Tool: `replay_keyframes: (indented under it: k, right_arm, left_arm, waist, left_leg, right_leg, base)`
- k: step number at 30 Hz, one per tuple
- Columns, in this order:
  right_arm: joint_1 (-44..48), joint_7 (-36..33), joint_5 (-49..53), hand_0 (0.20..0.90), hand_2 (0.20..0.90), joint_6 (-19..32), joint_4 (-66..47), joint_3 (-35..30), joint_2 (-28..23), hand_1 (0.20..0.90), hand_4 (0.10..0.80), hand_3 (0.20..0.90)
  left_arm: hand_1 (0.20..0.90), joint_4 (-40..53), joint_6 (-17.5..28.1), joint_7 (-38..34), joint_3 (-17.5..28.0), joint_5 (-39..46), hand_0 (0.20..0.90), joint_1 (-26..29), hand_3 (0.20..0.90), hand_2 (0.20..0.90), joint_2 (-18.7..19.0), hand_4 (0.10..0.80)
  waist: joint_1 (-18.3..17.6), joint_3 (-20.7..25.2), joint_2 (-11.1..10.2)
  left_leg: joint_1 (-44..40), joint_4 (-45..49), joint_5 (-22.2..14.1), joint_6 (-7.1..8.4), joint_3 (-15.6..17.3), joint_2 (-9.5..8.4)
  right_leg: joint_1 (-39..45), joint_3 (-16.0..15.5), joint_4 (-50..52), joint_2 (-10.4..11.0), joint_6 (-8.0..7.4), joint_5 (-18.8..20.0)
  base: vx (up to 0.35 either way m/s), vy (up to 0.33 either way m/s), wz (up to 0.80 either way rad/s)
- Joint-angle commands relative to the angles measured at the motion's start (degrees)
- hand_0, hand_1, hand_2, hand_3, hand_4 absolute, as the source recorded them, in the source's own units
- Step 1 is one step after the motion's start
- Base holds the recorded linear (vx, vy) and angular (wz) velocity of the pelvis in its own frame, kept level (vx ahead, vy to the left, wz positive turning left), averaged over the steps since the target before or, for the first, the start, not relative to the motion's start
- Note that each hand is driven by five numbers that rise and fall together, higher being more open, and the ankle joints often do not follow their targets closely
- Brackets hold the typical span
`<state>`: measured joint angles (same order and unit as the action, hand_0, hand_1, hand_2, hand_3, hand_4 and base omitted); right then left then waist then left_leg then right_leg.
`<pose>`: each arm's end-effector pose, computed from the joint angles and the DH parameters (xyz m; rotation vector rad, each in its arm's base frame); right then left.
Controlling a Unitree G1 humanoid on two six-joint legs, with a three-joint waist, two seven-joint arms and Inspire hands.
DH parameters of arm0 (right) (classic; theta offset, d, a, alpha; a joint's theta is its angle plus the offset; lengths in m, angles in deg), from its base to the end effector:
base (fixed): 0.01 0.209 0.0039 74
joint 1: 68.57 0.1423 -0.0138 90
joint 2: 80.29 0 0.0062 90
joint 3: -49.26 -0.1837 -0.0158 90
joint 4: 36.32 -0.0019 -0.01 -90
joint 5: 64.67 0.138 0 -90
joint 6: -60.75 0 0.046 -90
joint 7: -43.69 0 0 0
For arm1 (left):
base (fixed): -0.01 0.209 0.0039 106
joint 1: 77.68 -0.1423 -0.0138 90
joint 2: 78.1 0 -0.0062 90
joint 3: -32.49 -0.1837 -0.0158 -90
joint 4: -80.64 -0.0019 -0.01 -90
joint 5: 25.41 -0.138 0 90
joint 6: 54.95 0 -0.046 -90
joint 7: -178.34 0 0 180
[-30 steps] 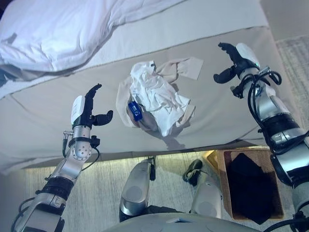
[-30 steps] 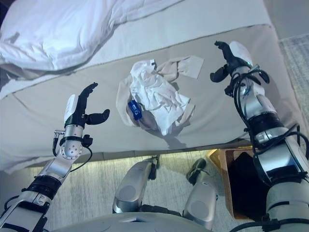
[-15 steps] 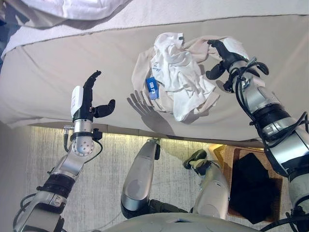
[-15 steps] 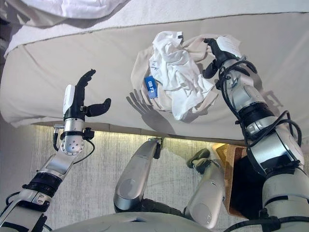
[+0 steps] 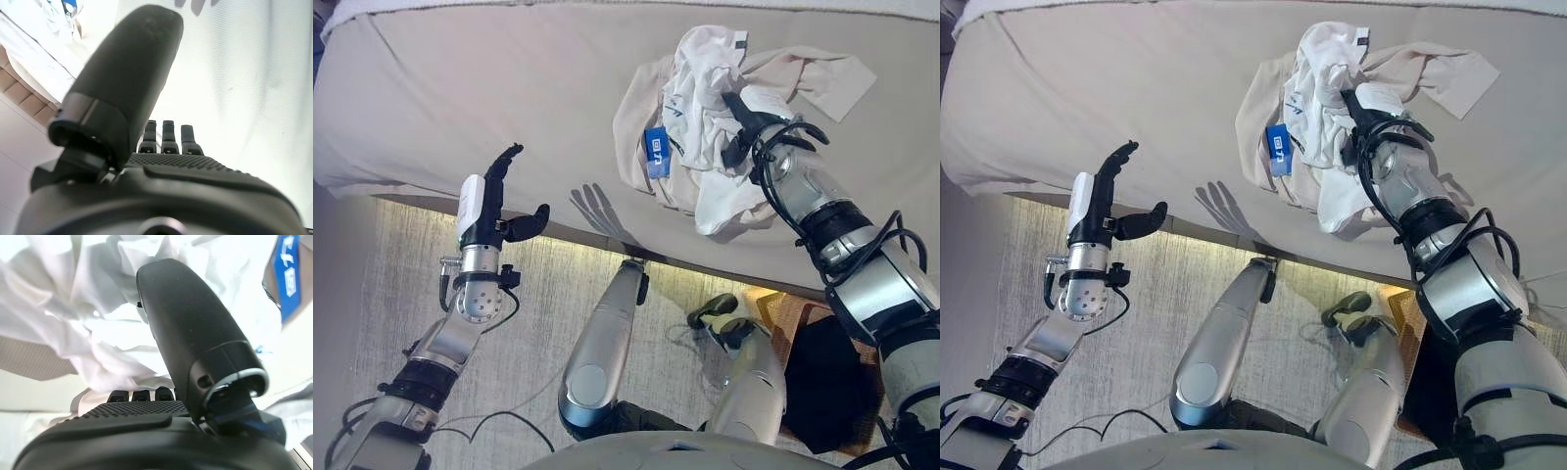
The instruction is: Pick up the clothes from the bed and place them into the basket
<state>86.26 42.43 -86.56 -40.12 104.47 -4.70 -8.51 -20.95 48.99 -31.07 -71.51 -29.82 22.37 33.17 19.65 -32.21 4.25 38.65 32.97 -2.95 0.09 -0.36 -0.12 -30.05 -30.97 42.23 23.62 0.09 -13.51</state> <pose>0.3646 -0.2011 0.2032 -1.3509 -0.0019 -0.0778 0.2310 0.2315 0.0714 0.6782 -0.3236 0.2346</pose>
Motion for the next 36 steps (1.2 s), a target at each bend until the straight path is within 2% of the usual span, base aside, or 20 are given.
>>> replay_keyframes:
  k: [1,4,5,6,7,12,19,25,27,29,30,31,36]
  right_arm:
    - [6.81,-1.51,-0.47,0.9,0.9,0.28,3.09,2.37,0.16,0.9,0.8,0.9]
    - [6.74,-2.1,0.52,0.9,0.9,0.61,6.19,2.32,0.06,0.9,0.8,0.9]
    - [6.85,-2.04,1.04,0.773,0.773,0.58,6.6,2.37,-0.08,0.773,0.652,0.752]
    - [6.96,-2.35,1.76,0.34,0.34,0.84,7.28,2.4,-0.3,0.34,0.147,0.247]
    - [6.88,-2.62,2.39,0.3,0.3,1.06,7.44,2.4,-0.51,0.3,0.1,0.2]
    - [5.94,-4.34,2.58,0.3,0.3,2.98,7.01,2.13,-1.25,0.3,0.1,0.2]
    - [3.11,-5.87,2.74,0.3,0.3,3.07,2.96,1.58,-1.85,0.3,0.1,0.2]
    - [0.24,-6.22,3.24,0.3,0.3,3.64,0.64,-0.15,-2.39,0.3,0.1,0.2]
    - [-1.75,-5.26,3.75,0.3,0.3,3.21,-2.82,-0.88,-3.64,0.3,0.1,0.2]
    - [-2.68,-5.15,3.93,0.3,0.3,3.14,-4.02,-1.26,-4.26,0.3,0.1,0.2]
    - [-3.52,-4.94,4.19,0.3,0.3,2.91,-5.36,-1.77,-5.02,0.3,0.1,0.2]
    - [-3.93,-4.79,4.23,0.3,0.3,2.83,-5.81,-1.97,-5.28,0.3,0.1,0.2]
    - [-10.68,-3.05,6.94,0.3,0.3,2.42,-10.9,-5.2,-8.26,0.3,0.1,0.2]
  left_arm:
    - [0.9,8.89,3.15,-3.61,1.38,-0.01,0.9,0.64,0.9,0.9,3.36,0.8]
    - [0.9,10.14,2.92,-4.18,0.91,-0.56,0.9,1.15,0.9,0.9,3.64,0.8]
    - [0.9,10.28,2.98,-4.2,0.89,-0.58,0.9,1.21,0.9,0.9,3.73,0.8]
    - [0.9,10.61,2.76,-4.3,0.82,-0.39,0.9,1.51,0.9,0.9,3.92,0.8]
    - [0.9,10.7,2.74,-4.35,0.78,-0.33,0.9,1.56,0.9,0.9,3.97,0.8]
    - [0.9,10.48,2.83,-4.58,0.28,-0.87,0.9,1.22,0.9,0.9,3.64,0.8]
    - [0.9,10.53,2.37,-4.52,0.51,-0.56,0.9,0.88,0.9,0.9,4.26,0.8]
    - [0.9,9.81,2.28,-2.29,1.5,-0.45,0.9,0.26,0.9,0.9,4.68,0.8]
    - [0.9,9.36,0.65,-1.22,1.96,-0.43,0.9,0.28,0.9,0.9,4.28,0.8]
    - [0.9,8.97,0.2,-0.68,2.11,-0.49,0.9,0.27,0.9,0.9,4.08,0.8]
    - [0.9,8.71,-0.05,-0.2,2.37,-0.65,0.9,0.15,0.9,0.9,3.96,0.8]
    - [0.9,8.6,-0.11,-0.04,2.44,-0.71,0.9,-0.01,0.9,0.9,3.92,0.8]
    - [0.9,7.46,-1.99,2.46,3.37,-0.91,0.9,-2.71,0.9,0.9,3.08,0.8]
  waist:
    - [2.51,2.42,0.61]
    - [2.62,2.42,1.07]
    - [2.63,2.42,1.13]
    - [2.53,2.42,1.23]
    - [2.45,2.42,1.24]
    - [1.84,2.42,1.0]
    - [0.6,2.42,-0.45]
    - [-0.51,2.42,-2.14]
    - [-1.62,2.42,-3.04]
    - [-2.05,2.42,-3.33]
    - [-2.53,2.42,-3.75]
    - [-2.66,2.42,-3.8]
    - [-4.49,7.84,-5.3]
  left_leg:
    - [0.83,7.25,-9.5,-1.11,0.9,0.05]
    - [3.08,8.08,-9.67,-1.47,0.43,-0.29]
    - [3.43,8.2,-9.71,-1.53,0.4,-0.33]
    - [3.96,8.28,-9.75,-1.69,0.48,-0.25]
    - [4.17,8.28,-9.75,-1.75,0.55,-0.21]
    - [3.7,7.65,-9.75,-1.71,0.83,0.11]
    - [-1.91,4.87,-9.39,-1.28,1.72,1.42]
    - [-11.45,-0.46,-8.09,-0.31,3.35,3.23]
    - [-17.88,-4.0,-7.08,0.59,4.9,4.43]
    - [-20.31,-5.19,-6.76,0.9,5.43,4.85]
    - [-22.02,-6.9,-4.82,0.66,6.61,5.04]
    - [-23.04,-7.5,-4.65,0.75,6.83,5.15]
    - [-30.62,-13.86,-3.07,1.9,8.47,6.13]
  right_leg:
    - [-1.83,6.09,0.59,-2.27,-4.41,3.47]
    - [-4.14,6.42,1.5,-2.46,-4.57,3.59]
    - [-4.52,6.48,1.61,-2.52,-4.57,3.6]
    - [-5.21,6.46,1.75,-2.66,-4.64,3.65]
    - [-5.48,6.45,1.75,-2.73,-4.66,3.7]
    - [-5.47,6.52,1.06,-3.17,-4.86,4.12]
    - [-0.73,5.94,-2.53,-3.37,-5.23,5.51]
    - [8.05,5.41,-9.65,-2.99,-5.88,8.11]
    - [14.21,5.68,-14.61,-3.48,-6.12,9.24]
    - [16.58,5.74,-16.33,-3.63,-6.2,9.72]
    - [18.52,4.94,-18.83,-3.65,-5.5,11.39]
    - [19.49,4.96,-19.54,-3.8,-5.54,11.54]
    - [26.68,5.74,-26.83,-5.69,-6.08,12.86]
  base:
    - [0.016,-0.008,0.09]
    - [-0.01,-0.015,0.06]
    - [-0.026,-0.019,0.06]
    - [-0.023,-0.01,0.04]
    - [0.0,0.0,0.0]
    - [0.0,0.0,0.0]
    - [0.008,-0.017,-0.09]
    - [0.046,-0.04,-0.17]
    - [0.087,-0.029,-0.24]
    - [0.017,-0.02,-0.37]
    - [-0.017,-0.017,-0.3]
    - [0.02,-0.003,-0.18]
    - [0.135,-0.026,-0.16]
